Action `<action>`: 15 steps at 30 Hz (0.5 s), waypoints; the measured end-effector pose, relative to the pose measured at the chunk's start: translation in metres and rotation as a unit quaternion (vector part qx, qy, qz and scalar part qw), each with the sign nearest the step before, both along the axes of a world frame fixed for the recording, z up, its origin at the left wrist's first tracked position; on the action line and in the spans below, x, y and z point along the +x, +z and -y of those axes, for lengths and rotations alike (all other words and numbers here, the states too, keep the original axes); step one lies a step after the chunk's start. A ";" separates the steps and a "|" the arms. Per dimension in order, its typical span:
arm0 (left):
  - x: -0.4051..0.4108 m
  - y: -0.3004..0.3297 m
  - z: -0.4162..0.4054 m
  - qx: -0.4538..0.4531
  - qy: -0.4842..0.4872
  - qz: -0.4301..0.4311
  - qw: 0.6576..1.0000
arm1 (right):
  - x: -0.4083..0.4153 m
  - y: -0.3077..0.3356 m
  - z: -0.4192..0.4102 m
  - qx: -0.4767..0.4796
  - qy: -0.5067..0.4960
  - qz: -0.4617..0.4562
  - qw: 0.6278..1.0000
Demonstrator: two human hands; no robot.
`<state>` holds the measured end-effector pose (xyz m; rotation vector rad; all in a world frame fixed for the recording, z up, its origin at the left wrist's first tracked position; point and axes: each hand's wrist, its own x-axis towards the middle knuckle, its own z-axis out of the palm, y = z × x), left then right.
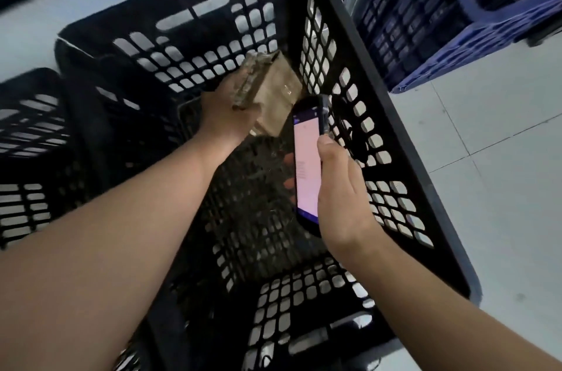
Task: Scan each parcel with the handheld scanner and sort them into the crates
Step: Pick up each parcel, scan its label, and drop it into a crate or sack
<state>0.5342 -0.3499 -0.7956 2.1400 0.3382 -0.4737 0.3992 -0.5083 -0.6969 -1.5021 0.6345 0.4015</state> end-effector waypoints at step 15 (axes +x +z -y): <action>-0.112 0.316 -0.020 -0.360 0.337 -0.169 0.853 | -0.068 0.261 -0.024 0.049 -0.102 -0.001 0.994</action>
